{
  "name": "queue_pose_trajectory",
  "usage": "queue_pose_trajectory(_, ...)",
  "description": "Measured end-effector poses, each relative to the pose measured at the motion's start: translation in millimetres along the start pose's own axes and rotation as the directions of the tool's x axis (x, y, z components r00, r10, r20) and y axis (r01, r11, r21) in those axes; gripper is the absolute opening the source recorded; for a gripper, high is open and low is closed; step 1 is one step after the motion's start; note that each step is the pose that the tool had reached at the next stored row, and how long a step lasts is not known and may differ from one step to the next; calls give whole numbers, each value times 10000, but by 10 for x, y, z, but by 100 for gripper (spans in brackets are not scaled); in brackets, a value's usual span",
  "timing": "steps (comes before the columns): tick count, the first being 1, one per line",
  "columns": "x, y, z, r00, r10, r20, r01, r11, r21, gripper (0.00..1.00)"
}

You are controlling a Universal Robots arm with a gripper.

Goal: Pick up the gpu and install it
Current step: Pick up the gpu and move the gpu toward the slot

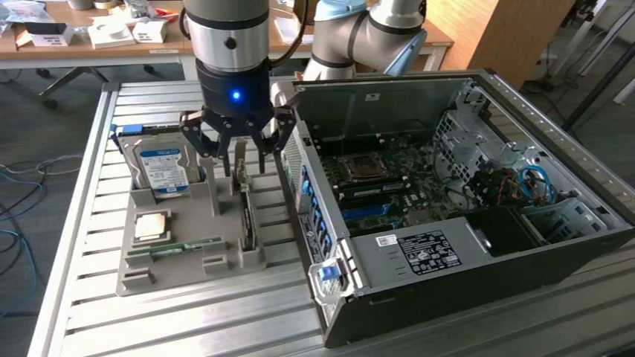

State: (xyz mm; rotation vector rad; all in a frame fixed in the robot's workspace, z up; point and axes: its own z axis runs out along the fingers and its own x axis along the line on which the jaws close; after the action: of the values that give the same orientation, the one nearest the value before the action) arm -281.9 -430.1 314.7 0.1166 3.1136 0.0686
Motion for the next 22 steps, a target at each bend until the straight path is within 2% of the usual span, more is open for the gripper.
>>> queue_pose_trajectory(7, 0, -1, 5, 10000, -1, 0, 1, 10000, -1, 53)
queue_pose_trajectory(22, 2, -5, 95, 10000, 0, -1, 0, 10000, 1, 53)
